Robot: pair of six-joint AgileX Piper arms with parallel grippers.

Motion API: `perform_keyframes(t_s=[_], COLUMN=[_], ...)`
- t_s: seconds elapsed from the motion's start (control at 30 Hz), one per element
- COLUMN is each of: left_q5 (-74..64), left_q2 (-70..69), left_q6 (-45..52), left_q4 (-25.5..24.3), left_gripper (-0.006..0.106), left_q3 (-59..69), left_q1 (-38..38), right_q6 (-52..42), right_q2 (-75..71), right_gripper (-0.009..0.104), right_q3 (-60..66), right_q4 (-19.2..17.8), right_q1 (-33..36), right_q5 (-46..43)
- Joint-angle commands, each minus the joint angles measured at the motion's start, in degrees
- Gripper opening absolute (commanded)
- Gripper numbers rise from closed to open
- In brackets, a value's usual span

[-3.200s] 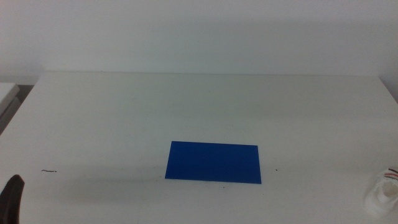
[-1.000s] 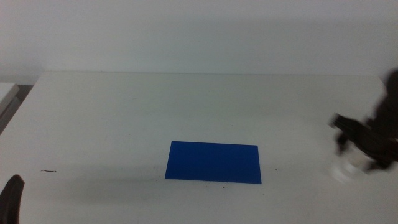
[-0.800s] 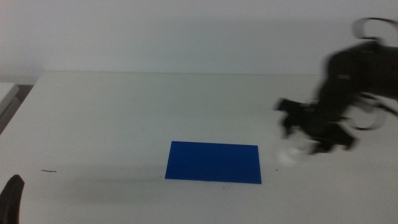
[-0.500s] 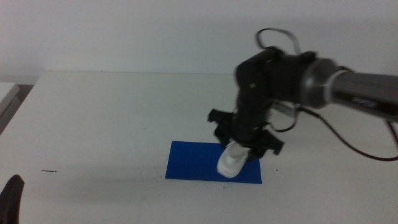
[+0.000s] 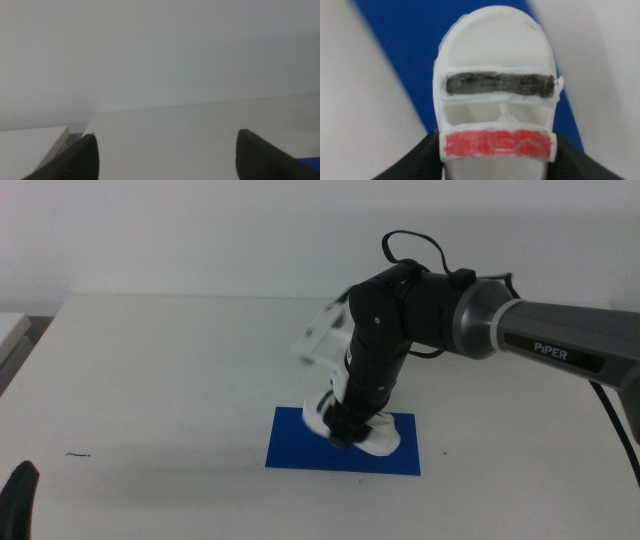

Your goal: Use one arm to grab the shoe from the table and place it on the mat.

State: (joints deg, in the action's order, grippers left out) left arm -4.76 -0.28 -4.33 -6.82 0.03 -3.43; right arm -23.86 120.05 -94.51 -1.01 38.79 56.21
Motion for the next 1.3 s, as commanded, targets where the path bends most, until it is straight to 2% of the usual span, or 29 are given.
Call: perform_keyframes(t_s=[0.0, 0.07, 0.37, 0.47, 0.57, 0.73, 0.8, 0.9, 0.97, 1.13, 1.27], left_q5=[0.67, 0.67, 0.67, 0.67, 0.67, 0.67, 0.67, 0.67, 0.67, 0.67, 0.67], left_q2=[0.28, 0.28, 0.28, 0.28, 0.28, 0.28, 0.28, 0.28, 0.28, 0.28, 0.28], left_q6=[-0.11, -0.11, -0.11, -0.11, -0.11, -0.11, -0.11, -0.11, -0.11, -0.11, -0.11], left_q4=[0.09, 0.09, 0.09, 0.09, 0.09, 0.09, 0.09, 0.09, 0.09, 0.09, 0.09], left_gripper=[0.094, 0.094, 0.094, 0.094, 0.094, 0.094, 0.094, 0.094, 0.094, 0.094, 0.094], left_q3=[-0.03, -0.03, -0.03, -0.03, -0.03, -0.03, -0.03, -0.03, -0.03, -0.03, -0.03], left_q1=[0.17, 0.17, 0.17, 0.17, 0.17, 0.17, 0.17, 0.17, 0.17, 0.17, 0.17], right_q6=[-14.27, -17.09, -16.55, -16.42, -16.42, -16.94, -16.94, -14.85, -10.11, 14.73, 20.09], right_q2=[0.3, 0.75, 3.13, 3.63, 3.67, 3.71, 3.71, -0.17, -6.33, -31.7, -53.46], right_gripper=[0.009, 0.009, 0.009, 0.013, 0.025, 0.066, 0.078, 0.084, 0.084, 0.084, 0.083], right_q3=[-0.41, -0.41, -0.41, -0.41, -0.3, -0.3, -0.3, 0.65, 4.2, 26.9, 48.96], right_q4=[0.64, 1.01, 1.01, 1.01, 0.71, 0.58, 0.41, -1.03, -2.1, -3.58, -2.02], right_q1=[-0.02, -0.01, -0.01, -0.01, -0.01, -0.01, -0.01, -0.01, -0.01, -3.66, -10.1], right_q5=[1.44, 1.03, -0.95, -1.36, -2.15, -3.56, -3.71, -3.85, -6.73, -24.68, -39.44])
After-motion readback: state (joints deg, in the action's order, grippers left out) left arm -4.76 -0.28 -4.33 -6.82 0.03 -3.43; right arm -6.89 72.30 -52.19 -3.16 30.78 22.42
